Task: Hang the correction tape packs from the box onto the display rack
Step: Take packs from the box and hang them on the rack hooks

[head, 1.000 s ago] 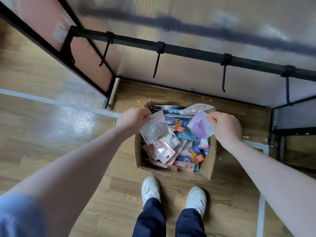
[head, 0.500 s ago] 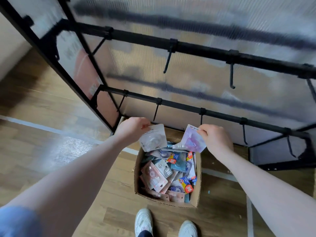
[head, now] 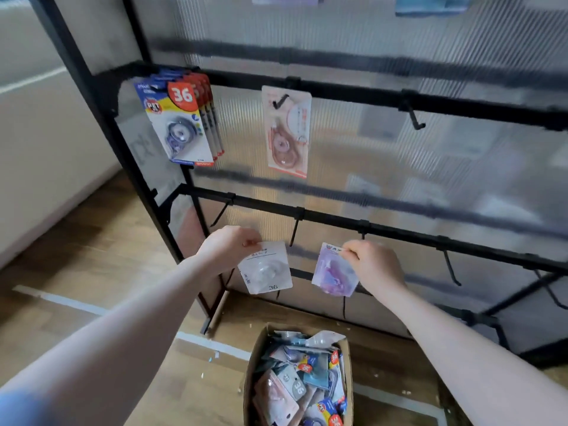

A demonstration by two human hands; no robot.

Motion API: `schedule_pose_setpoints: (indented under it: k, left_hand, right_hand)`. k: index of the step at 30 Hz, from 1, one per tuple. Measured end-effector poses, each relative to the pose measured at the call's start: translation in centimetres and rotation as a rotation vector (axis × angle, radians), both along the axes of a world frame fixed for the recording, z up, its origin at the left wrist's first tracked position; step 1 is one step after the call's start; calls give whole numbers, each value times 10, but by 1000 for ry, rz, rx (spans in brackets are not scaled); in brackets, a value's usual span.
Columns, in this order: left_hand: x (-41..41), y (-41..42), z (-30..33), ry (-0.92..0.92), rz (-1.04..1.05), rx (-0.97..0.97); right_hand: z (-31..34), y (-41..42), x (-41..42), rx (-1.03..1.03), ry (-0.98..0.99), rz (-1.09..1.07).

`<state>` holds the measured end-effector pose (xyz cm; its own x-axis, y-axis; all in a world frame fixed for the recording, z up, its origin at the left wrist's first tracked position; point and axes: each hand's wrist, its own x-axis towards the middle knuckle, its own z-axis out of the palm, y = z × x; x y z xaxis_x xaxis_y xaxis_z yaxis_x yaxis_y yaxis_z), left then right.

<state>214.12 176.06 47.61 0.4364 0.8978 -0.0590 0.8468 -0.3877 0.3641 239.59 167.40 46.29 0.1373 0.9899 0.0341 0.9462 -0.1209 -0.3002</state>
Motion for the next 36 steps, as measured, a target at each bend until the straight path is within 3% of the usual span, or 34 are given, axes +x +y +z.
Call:
schedule_pose_setpoints:
  k: [22, 36]
  left_hand:
    - [-27, -32, 277, -59, 32, 396]
    - [-44, -47, 342, -63, 126, 533]
  right_hand:
    - [275, -9, -12, 453, 55, 83]
    - [342, -4, -5, 557, 53, 179]
